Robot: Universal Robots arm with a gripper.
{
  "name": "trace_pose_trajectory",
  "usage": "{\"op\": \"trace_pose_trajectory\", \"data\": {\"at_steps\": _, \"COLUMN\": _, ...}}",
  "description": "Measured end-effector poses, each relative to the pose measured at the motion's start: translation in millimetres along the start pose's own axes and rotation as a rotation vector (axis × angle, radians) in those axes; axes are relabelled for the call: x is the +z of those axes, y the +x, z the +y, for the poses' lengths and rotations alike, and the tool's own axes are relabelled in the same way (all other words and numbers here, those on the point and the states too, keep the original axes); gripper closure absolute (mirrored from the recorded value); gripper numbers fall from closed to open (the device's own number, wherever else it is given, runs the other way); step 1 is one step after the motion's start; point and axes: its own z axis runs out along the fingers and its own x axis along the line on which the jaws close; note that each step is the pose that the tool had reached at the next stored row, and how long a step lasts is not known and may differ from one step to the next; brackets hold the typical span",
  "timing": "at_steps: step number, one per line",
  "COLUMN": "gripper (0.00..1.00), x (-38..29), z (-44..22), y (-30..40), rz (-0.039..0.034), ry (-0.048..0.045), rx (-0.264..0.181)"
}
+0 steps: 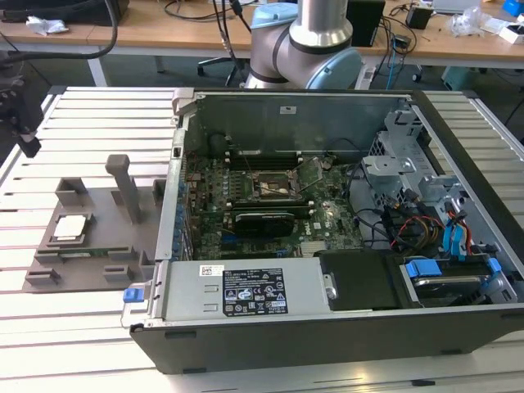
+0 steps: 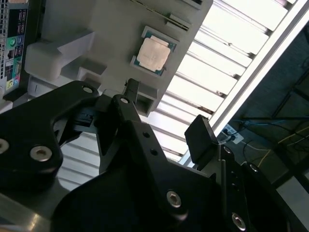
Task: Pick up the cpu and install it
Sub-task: 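Pick up the cpu and move it towards the insertion slot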
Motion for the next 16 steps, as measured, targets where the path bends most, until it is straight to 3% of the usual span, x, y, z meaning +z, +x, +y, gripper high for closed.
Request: {"op": "trace_pose_trajectory", "data": {"at_steps": 16, "gripper": 0.34, "x": 16.5, "z": -0.1, "y": 0.3, "rz": 0.0001, "ry": 0.0000, "rx": 0.000}}
